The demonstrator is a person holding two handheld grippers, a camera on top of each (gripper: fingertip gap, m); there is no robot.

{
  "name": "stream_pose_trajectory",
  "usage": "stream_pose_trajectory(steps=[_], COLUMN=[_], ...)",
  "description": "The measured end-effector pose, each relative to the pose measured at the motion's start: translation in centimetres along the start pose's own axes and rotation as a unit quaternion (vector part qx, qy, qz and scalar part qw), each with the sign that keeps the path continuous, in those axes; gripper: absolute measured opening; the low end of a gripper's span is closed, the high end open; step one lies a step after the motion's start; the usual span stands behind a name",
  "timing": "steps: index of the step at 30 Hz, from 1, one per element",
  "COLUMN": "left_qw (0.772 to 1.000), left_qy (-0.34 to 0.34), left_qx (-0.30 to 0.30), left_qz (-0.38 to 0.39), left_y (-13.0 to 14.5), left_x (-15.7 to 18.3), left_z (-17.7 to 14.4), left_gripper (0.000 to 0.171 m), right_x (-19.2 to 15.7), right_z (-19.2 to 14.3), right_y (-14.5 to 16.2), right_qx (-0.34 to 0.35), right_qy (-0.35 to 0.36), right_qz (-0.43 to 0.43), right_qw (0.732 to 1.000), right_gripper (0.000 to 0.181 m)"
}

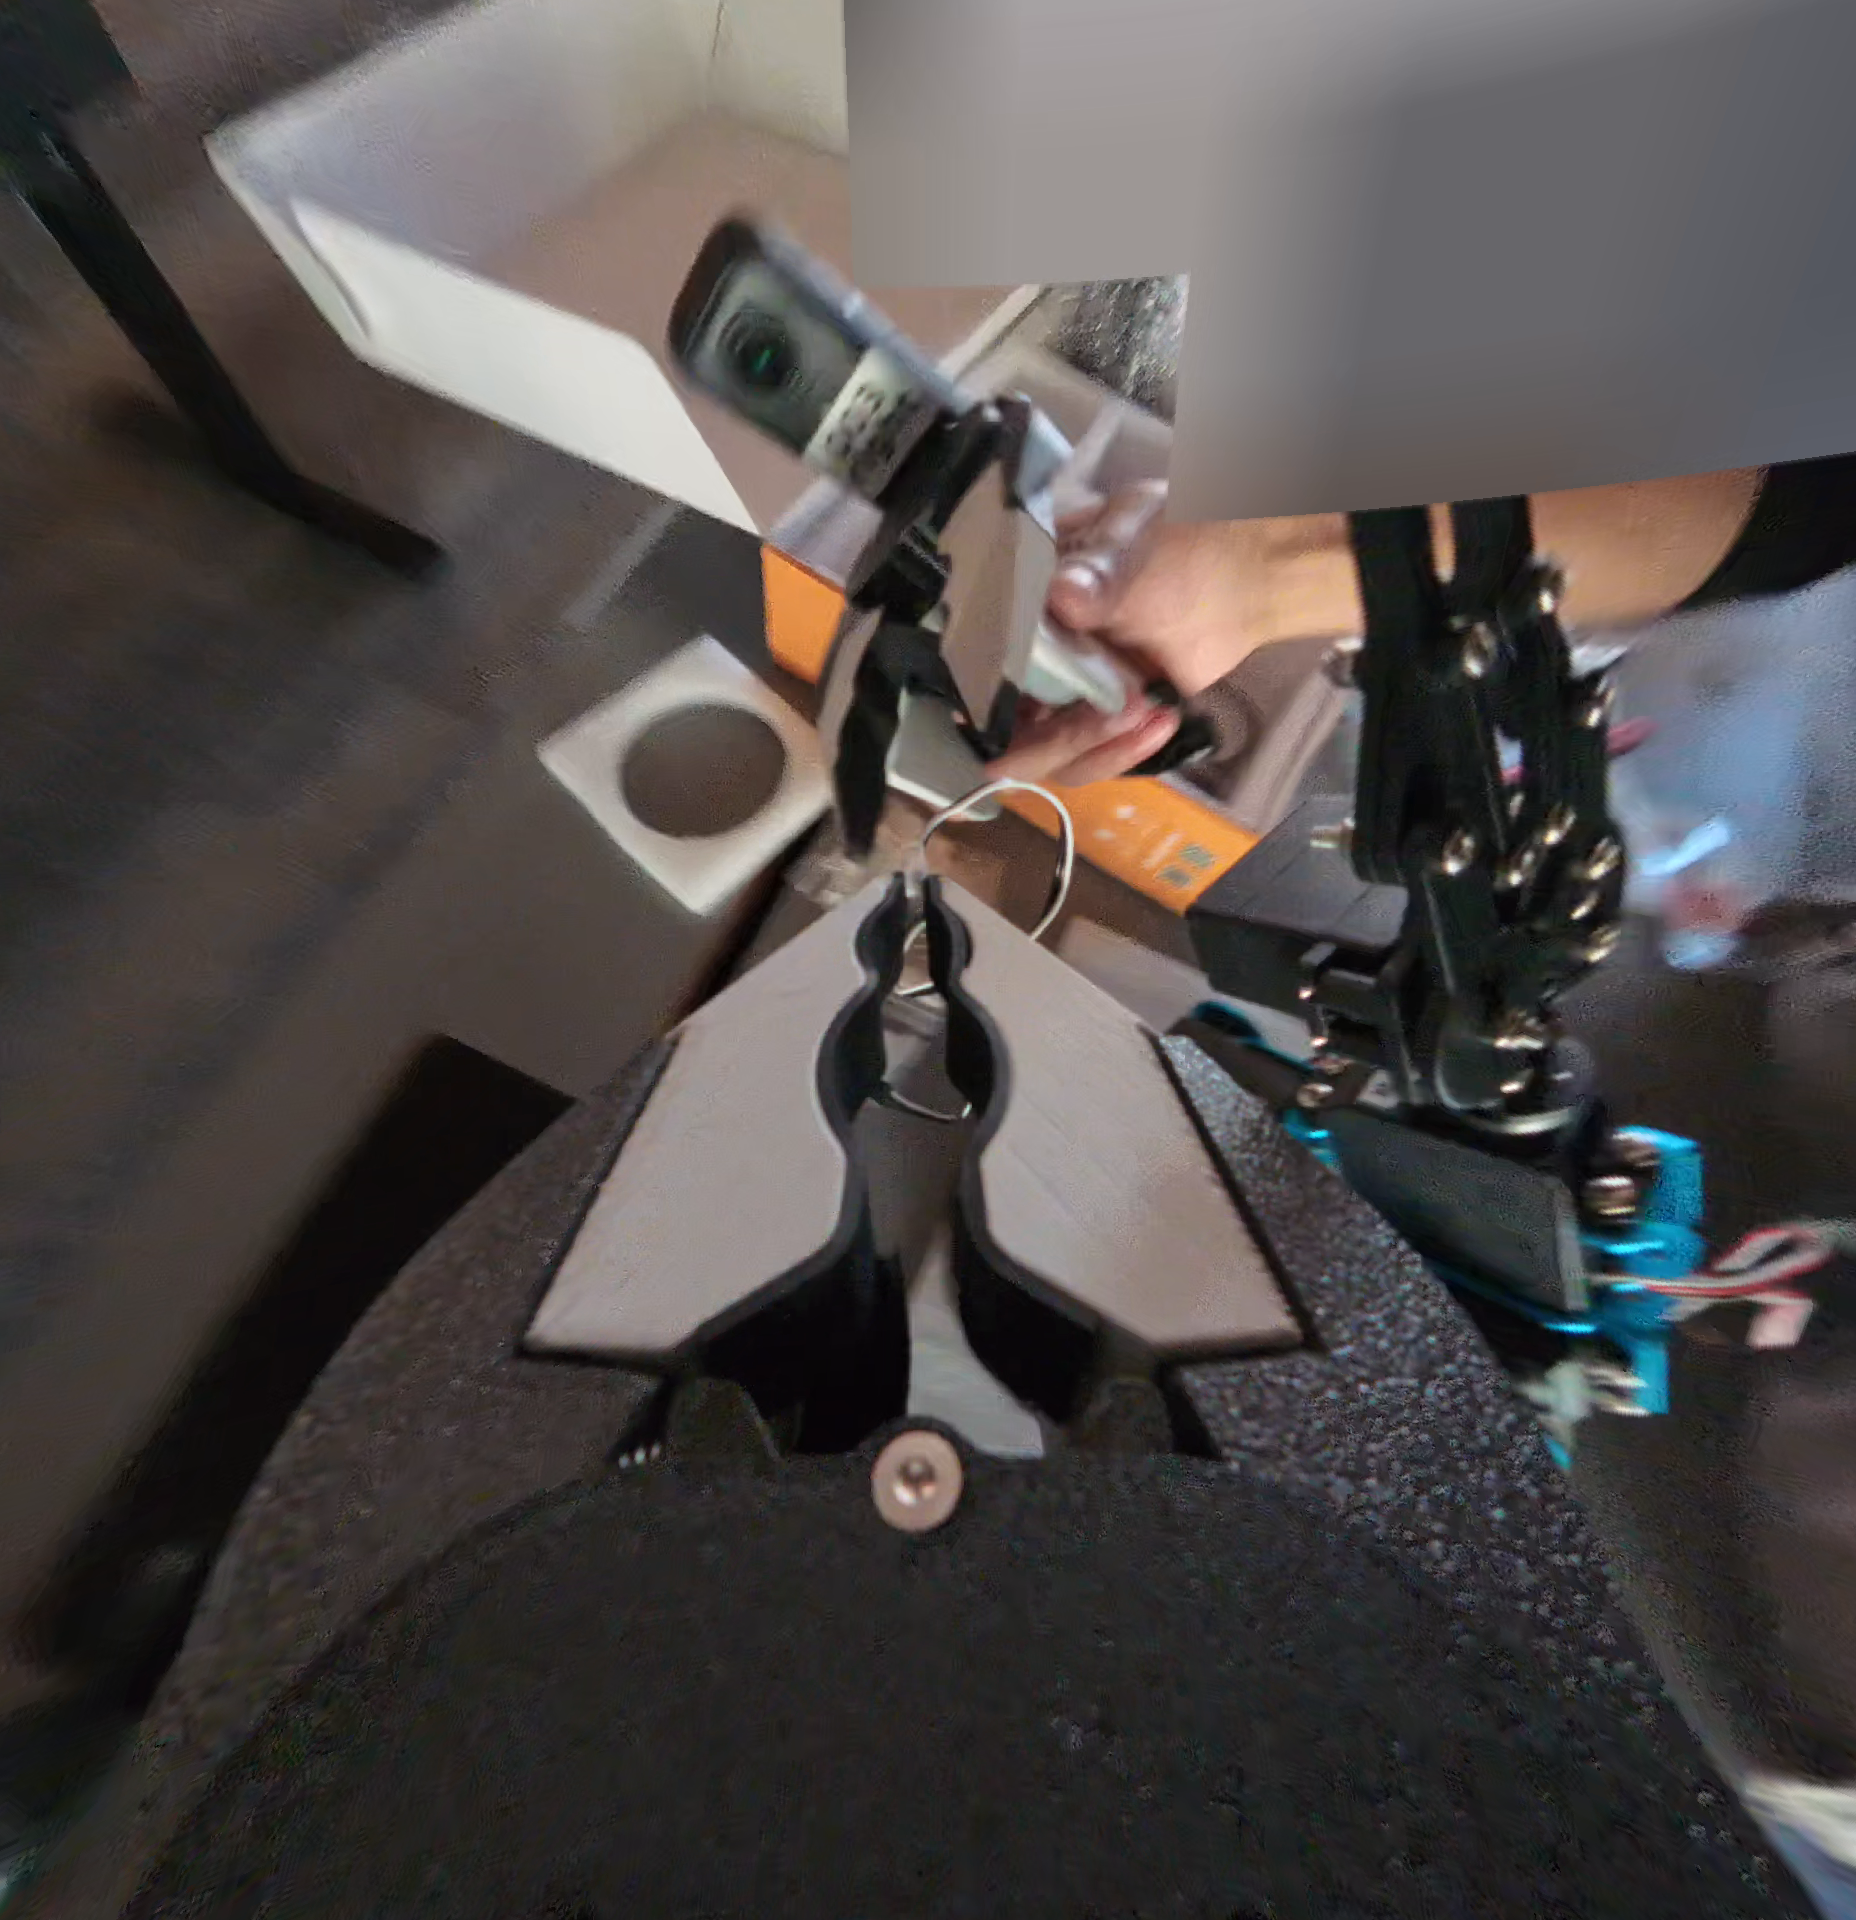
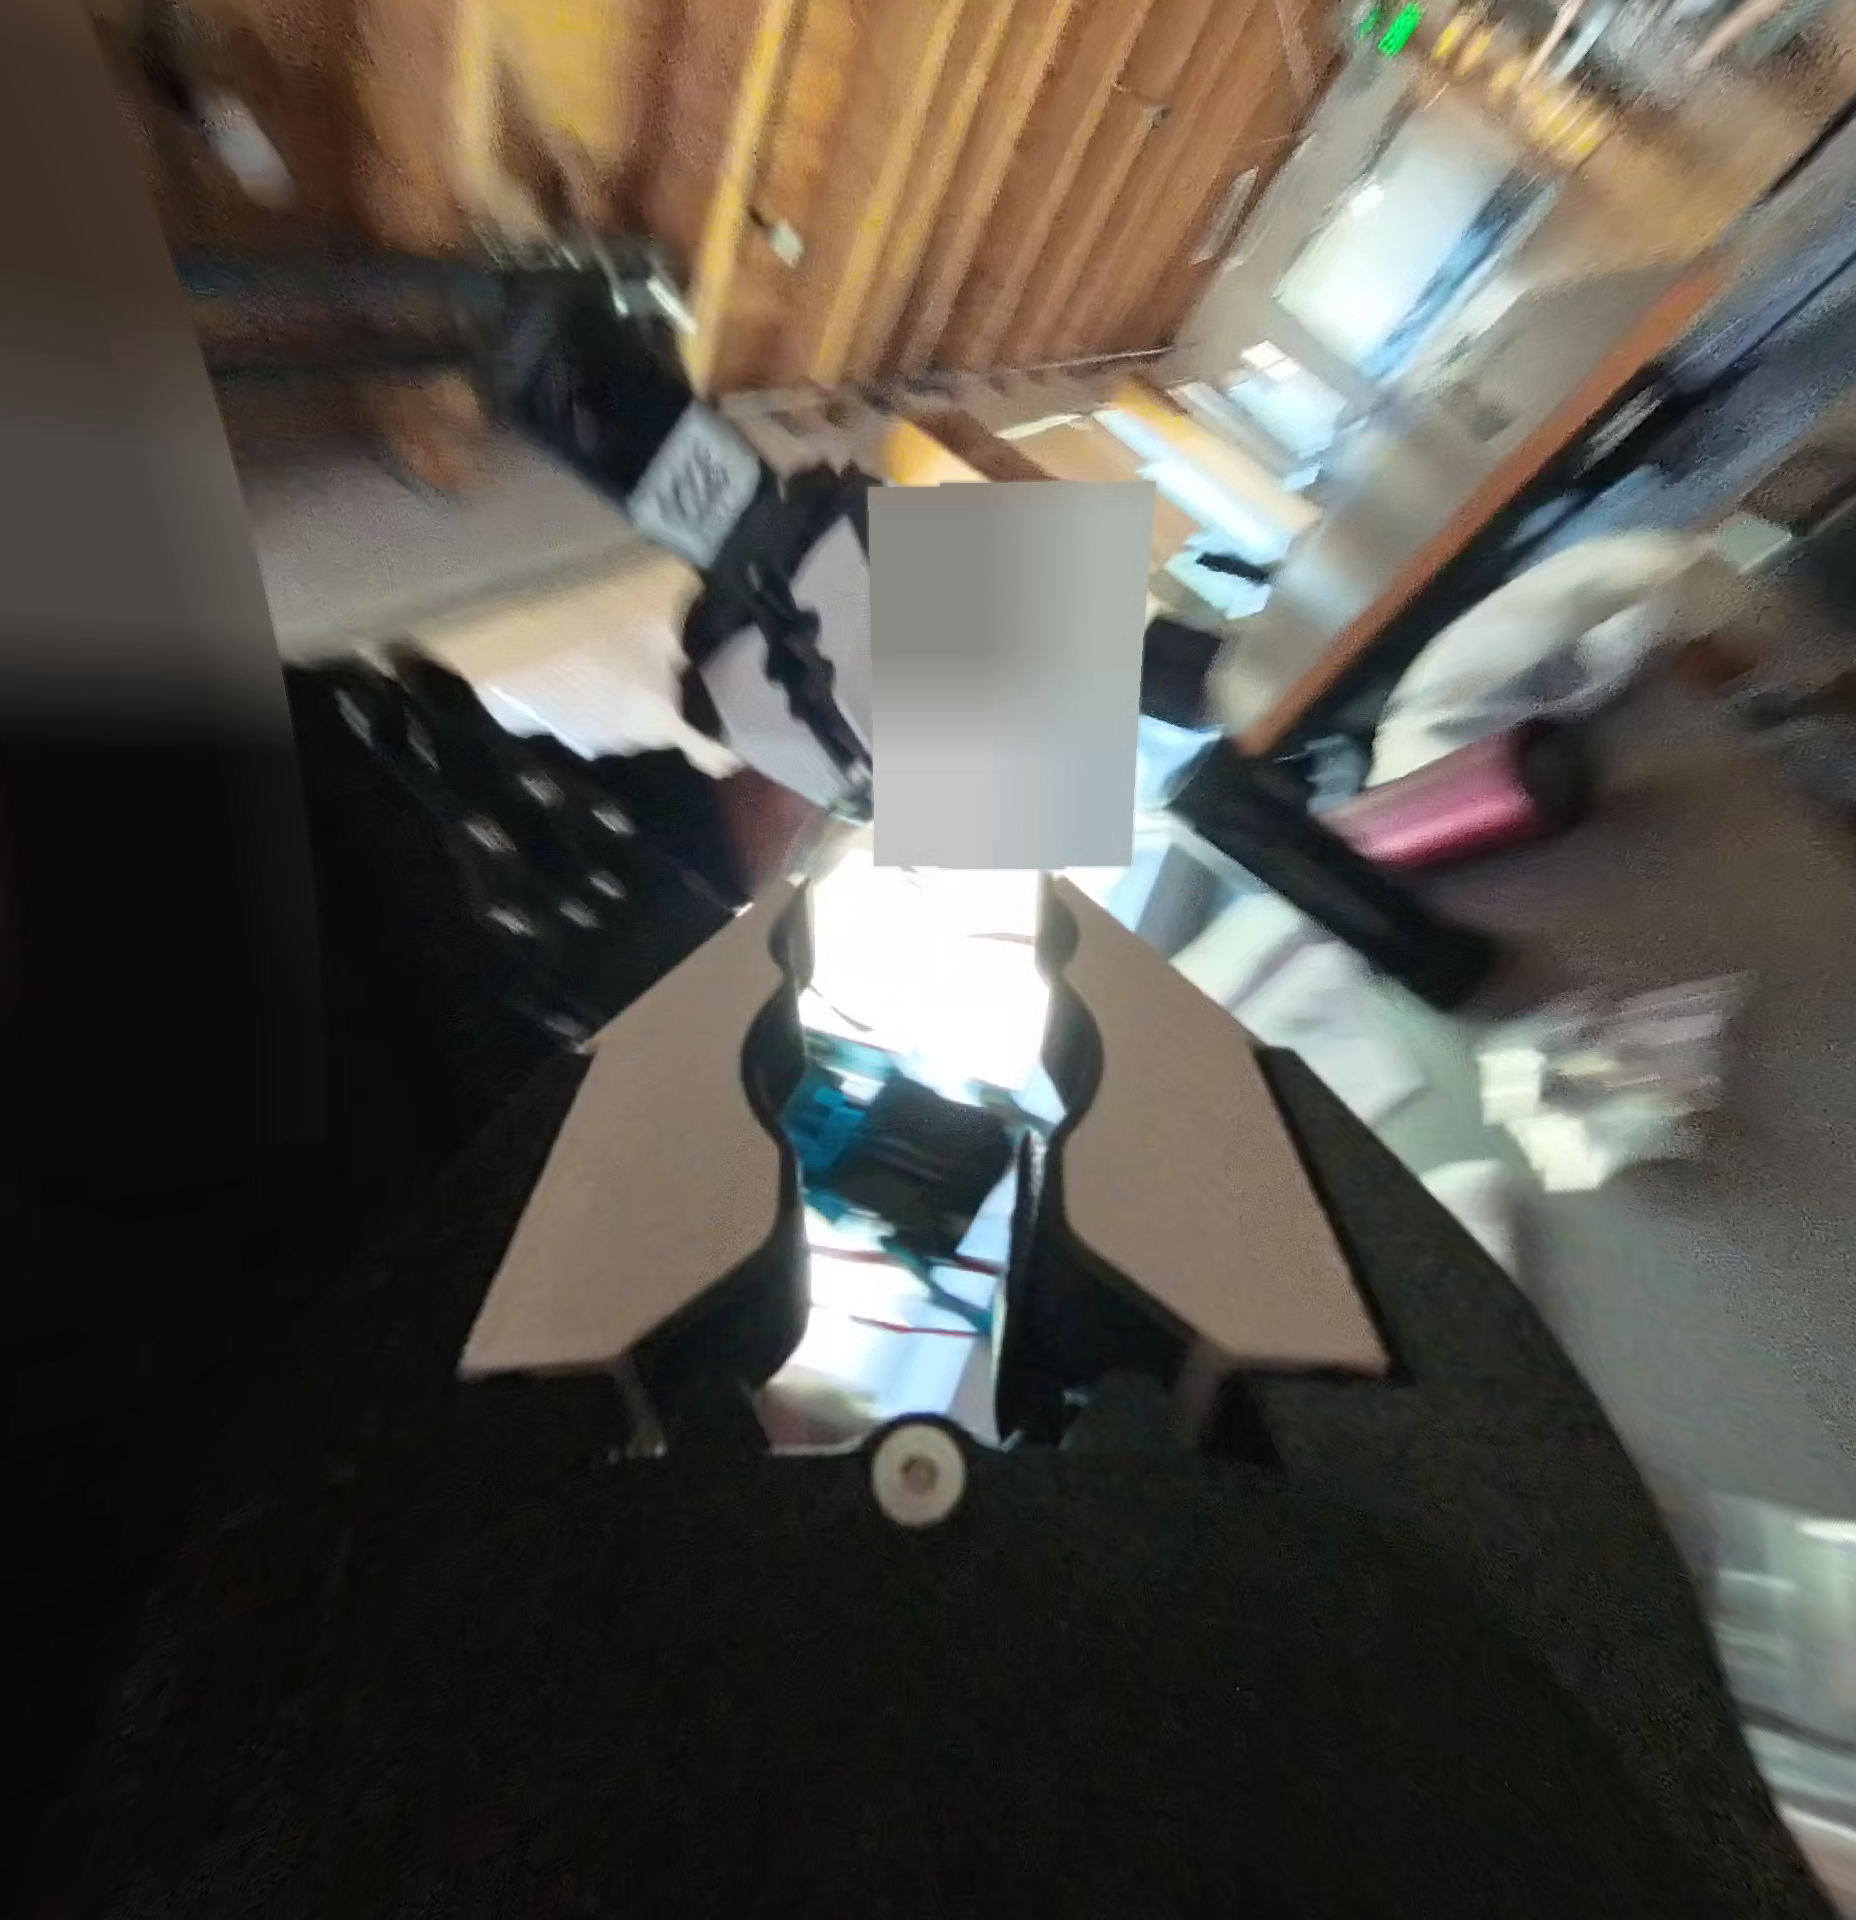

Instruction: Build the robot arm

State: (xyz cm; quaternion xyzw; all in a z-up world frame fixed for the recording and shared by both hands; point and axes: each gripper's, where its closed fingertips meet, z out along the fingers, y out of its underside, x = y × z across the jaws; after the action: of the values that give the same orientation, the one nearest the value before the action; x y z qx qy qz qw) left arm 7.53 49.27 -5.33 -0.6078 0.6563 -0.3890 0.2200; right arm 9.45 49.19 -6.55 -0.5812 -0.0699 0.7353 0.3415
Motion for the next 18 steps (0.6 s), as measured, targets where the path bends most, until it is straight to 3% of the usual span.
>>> stream_pose_trajectory(steps=[2, 5, 8, 11, 18], left_qw=[0.995, 0.981, 0.975, 0.971, 0.966], left_qy=[-0.036, -0.074, -0.088, -0.092, -0.108], left_qx=[0.001, -0.003, -0.011, -0.012, -0.030], left_qz=[0.094, 0.181, 0.205, 0.221, 0.234], left_y=[-0.4, -0.6, -0.6, -0.5, 0.0], left_x=[-0.1, -0.3, -0.9, -0.8, -1.5], left_z=[0.5, 1.2, 1.3, 1.6, 2.3], left_gripper=[0.002, 0.002, 0.003, 0.003, 0.003], right_x=[-1.0, -2.8, -1.5, -0.1, 0.4], right_z=[0.3, 1.2, 0.8, 1.1, 0.9], right_y=[-0.4, -0.7, -1.8, -1.0, -0.7], right_qx=[-0.003, -0.011, 0.014, -0.007, -0.012], right_qy=[-0.067, -0.139, -0.120, -0.079, -0.093], right_qz=[0.106, 0.154, 0.157, 0.141, 0.148], right_qw=[0.992, 0.978, 0.980, 0.987, 0.985], right_gripper=[0.036, 0.032, 0.027, 0.025, 0.007])
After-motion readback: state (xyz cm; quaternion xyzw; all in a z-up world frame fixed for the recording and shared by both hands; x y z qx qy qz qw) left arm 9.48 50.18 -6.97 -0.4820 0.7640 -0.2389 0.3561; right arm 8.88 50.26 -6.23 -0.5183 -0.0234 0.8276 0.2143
